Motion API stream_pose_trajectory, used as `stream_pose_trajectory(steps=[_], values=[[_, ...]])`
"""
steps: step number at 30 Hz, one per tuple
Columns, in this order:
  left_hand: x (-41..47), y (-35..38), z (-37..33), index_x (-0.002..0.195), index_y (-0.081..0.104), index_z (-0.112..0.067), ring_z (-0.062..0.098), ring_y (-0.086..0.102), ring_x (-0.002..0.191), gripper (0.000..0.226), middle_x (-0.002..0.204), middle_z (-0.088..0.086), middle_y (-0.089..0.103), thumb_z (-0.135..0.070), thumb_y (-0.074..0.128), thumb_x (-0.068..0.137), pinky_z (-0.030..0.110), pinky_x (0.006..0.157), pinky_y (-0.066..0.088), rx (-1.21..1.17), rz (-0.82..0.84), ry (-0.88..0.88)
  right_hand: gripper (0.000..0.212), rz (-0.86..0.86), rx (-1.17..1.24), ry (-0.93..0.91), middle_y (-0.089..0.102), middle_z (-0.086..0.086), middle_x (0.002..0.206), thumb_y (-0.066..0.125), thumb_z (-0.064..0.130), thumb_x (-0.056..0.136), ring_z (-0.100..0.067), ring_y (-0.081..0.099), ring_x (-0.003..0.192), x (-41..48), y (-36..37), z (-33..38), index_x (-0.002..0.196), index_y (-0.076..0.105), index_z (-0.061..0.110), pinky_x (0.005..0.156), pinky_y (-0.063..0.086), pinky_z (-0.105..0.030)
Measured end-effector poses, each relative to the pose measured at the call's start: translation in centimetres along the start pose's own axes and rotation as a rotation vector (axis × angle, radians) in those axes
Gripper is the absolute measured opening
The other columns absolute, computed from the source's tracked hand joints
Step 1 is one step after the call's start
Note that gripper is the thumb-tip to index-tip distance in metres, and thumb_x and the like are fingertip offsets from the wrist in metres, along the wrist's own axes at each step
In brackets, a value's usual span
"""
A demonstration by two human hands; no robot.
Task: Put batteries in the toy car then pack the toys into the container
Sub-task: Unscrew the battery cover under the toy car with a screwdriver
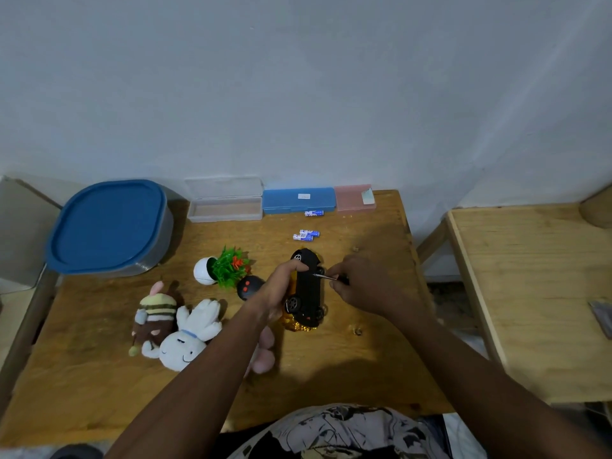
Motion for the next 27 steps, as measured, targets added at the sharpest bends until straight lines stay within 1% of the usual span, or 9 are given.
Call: stream_pose_trajectory(steps=[2, 7, 10, 11, 14, 15, 19, 22, 27], values=[[0.2, -0.1, 0.4, 0.125, 0.061, -0.005, 0.031, 0.064, 0.092, 0.052, 0.102, 0.017, 0.067, -0.04, 0.05, 0.089, 0.038, 0.08, 0.053, -0.046, 0.025, 0.01, 0.027, -0.015, 0.022, 0.003, 0.062, 0.004, 0.1, 0.061, 0.03, 0.094, -0.009, 0.056, 0.086, 0.0, -0.1, -0.2, 0.12, 0.069, 0.031, 0.074, 0.053, -0.031], [0.3, -0.4, 0.7, 0.121, 0.066, -0.004, 0.033, 0.065, 0.089, 0.051, 0.103, 0.019, 0.068, -0.037, 0.046, 0.088, 0.04, 0.079, 0.053, -0.143, 0.038, 0.04, 0.025, -0.037, 0.077, -0.009, 0.065, 0.005, 0.1, 0.061, 0.031, 0.094, -0.009, 0.056, 0.085, 0.6, -0.6, -0.3, 0.117, 0.07, 0.032, 0.074, 0.052, -0.029], [0.1, -0.2, 0.6, 0.115, 0.067, -0.004, 0.031, 0.068, 0.081, 0.046, 0.095, 0.018, 0.07, -0.034, 0.041, 0.092, 0.039, 0.074, 0.056, -0.18, 0.054, 0.057, 0.023, -0.046, 0.096, -0.016, 0.065, 0.007, 0.097, 0.061, 0.033, 0.093, -0.008, 0.056, 0.085, 0.9, -1.0, -0.1, 0.114, 0.071, 0.034, 0.074, 0.052, -0.031], [0.0, -0.2, 0.5, 0.115, 0.067, -0.004, 0.032, 0.068, 0.082, 0.047, 0.097, 0.019, 0.07, -0.034, 0.041, 0.091, 0.04, 0.076, 0.056, -0.2, 0.047, 0.062, 0.023, -0.048, 0.1, -0.017, 0.065, 0.008, 0.097, 0.061, 0.033, 0.093, -0.008, 0.056, 0.085, 0.9, -1.1, -0.1, 0.113, 0.071, 0.035, 0.074, 0.052, -0.032], [0.0, -0.4, 0.4, 0.13, 0.061, -0.001, 0.04, 0.061, 0.101, 0.063, 0.116, 0.026, 0.063, -0.04, 0.05, 0.082, 0.047, 0.089, 0.051, -0.239, 0.032, 0.072, 0.022, -0.048, 0.104, -0.024, 0.063, 0.009, 0.095, 0.06, 0.033, 0.093, -0.008, 0.055, 0.085, 1.0, -1.6, 0.1, 0.111, 0.072, 0.036, 0.074, 0.051, -0.032], [-0.1, -0.4, 0.3, 0.131, 0.061, 0.0, 0.041, 0.059, 0.102, 0.064, 0.117, 0.026, 0.062, -0.04, 0.051, 0.081, 0.048, 0.09, 0.05, -0.25, 0.028, 0.076, 0.022, -0.05, 0.104, -0.03, 0.063, 0.009, 0.093, 0.06, 0.032, 0.093, -0.008, 0.055, 0.085, 1.0, -1.7, 0.2, 0.111, 0.072, 0.036, 0.074, 0.051, -0.031], [-0.1, -0.1, -0.1, 0.12, 0.07, -0.003, 0.041, 0.061, 0.099, 0.055, 0.115, 0.026, 0.064, -0.036, 0.047, 0.082, 0.047, 0.09, 0.05, -0.322, 0.077, 0.096, 0.019, -0.086, 0.132, -0.044, 0.062, 0.01, 0.088, 0.06, 0.035, 0.092, -0.008, 0.054, 0.082, 1.1, -2.2, 0.3, 0.107, 0.073, 0.034, 0.072, 0.046, -0.03], [-0.4, 0.4, -0.3, 0.112, 0.074, -0.005, 0.039, 0.063, 0.094, 0.052, 0.108, 0.023, 0.066, -0.035, 0.04, 0.087, 0.046, 0.085, 0.052, -0.346, 0.114, 0.1, 0.016, -0.115, 0.161, -0.022, 0.066, 0.012, 0.09, 0.065, 0.042, 0.087, -0.005, 0.055, 0.082, 1.4, -2.1, 0.3, 0.1, 0.073, 0.034, 0.072, 0.046, -0.029], [-0.9, 0.7, -0.6, 0.116, 0.07, -0.003, 0.04, 0.064, 0.093, 0.052, 0.106, 0.025, 0.067, -0.035, 0.041, 0.087, 0.046, 0.087, 0.051, -0.332, 0.123, 0.1, 0.018, -0.189, 0.254, 0.049, 0.073, 0.01, 0.099, 0.07, 0.031, 0.085, -0.003, 0.059, 0.087, 2.1, -1.8, 0.5, 0.102, 0.075, 0.029, 0.079, 0.049, -0.03]])
Point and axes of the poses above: each hand's wrist, its own x-axis towards the middle knuckle, its own y-axis out of the palm, z = x × y, the point moved 8 cm from there along x, towards the middle knuckle
